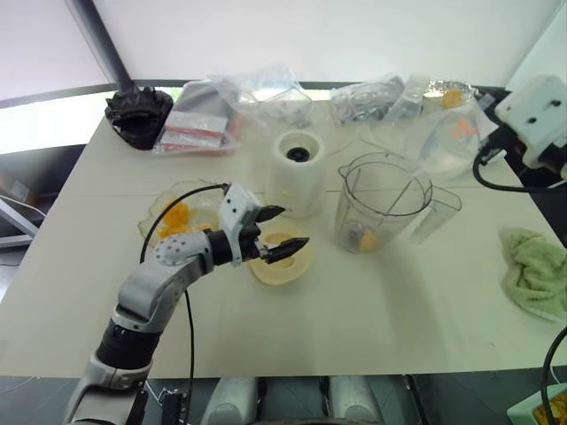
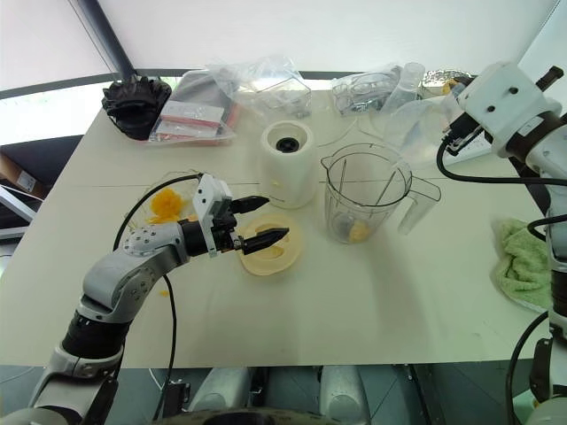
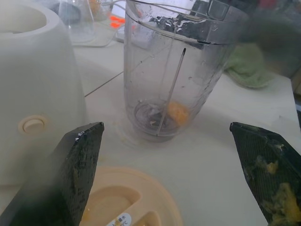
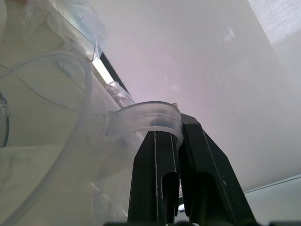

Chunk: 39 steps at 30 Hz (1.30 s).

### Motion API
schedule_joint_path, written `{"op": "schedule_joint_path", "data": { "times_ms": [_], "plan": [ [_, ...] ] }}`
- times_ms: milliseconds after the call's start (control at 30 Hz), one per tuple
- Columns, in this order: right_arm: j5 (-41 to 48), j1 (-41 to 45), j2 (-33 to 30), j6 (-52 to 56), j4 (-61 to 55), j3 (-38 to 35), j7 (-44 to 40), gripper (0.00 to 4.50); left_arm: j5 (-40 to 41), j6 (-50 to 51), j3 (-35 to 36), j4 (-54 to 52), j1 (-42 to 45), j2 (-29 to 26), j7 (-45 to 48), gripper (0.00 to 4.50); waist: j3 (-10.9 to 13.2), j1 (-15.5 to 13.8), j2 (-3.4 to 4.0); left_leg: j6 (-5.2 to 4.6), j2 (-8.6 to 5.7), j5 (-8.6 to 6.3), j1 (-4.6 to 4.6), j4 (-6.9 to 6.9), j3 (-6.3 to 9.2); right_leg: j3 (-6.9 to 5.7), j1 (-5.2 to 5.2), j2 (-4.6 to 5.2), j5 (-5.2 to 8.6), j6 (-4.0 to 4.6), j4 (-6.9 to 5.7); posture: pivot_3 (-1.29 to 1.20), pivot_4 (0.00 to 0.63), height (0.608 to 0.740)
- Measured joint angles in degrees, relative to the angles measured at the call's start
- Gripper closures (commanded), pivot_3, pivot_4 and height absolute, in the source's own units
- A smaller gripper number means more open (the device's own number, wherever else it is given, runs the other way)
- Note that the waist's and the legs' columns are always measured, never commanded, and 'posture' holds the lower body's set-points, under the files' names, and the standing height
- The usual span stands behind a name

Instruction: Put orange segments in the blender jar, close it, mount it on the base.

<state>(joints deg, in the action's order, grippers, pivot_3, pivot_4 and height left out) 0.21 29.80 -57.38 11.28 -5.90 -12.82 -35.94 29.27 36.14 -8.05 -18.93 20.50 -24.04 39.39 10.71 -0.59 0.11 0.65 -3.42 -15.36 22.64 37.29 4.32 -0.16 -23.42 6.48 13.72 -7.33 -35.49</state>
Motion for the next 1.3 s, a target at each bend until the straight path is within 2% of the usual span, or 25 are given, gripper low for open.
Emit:
{"op": "schedule_joint_path", "data": {
  "times_ms": [733, 1167, 1300],
  "plan": [
    [-1.98, 0.17, -0.40, -3.10, 0.69, 0.00, -0.64, 4.48, -0.03, 0.00, -0.01, 0.00, 0.01, 0.44, 0.04, 0.00, 0.00, 0.01, 0.00, 0.00, 0.00, 0.00, 0.00, 0.02, 0.00, 0.00, 0.00, 0.00, 0.00, 0.00, -0.02, 0.00, 0.150, 0.740],
    [6.13, 1.06, 2.74, 20.81, 0.44, -4.90, 2.50, 4.48, -0.09, 0.00, -0.05, 0.01, 0.06, 0.39, 0.12, 0.00, -0.01, -0.04, 0.01, 0.00, 0.00, 0.00, 0.00, 0.04, 0.00, 0.00, 0.01, 0.00, -0.01, 0.01, -0.03, 0.00, 0.150, 0.740],
    [11.56, 3.71, 8.67, 32.19, 1.64, -11.72, 7.14, 4.48, -0.14, 0.00, -0.11, 0.01, 0.18, 0.38, 0.16, 0.00, -0.02, -0.02, -0.02, 0.00, 0.00, 0.00, 0.00, 0.06, 0.02, 0.01, 0.02, 0.00, -0.02, 0.02, -0.05, 0.00, 0.150, 0.740]
  ]
}}
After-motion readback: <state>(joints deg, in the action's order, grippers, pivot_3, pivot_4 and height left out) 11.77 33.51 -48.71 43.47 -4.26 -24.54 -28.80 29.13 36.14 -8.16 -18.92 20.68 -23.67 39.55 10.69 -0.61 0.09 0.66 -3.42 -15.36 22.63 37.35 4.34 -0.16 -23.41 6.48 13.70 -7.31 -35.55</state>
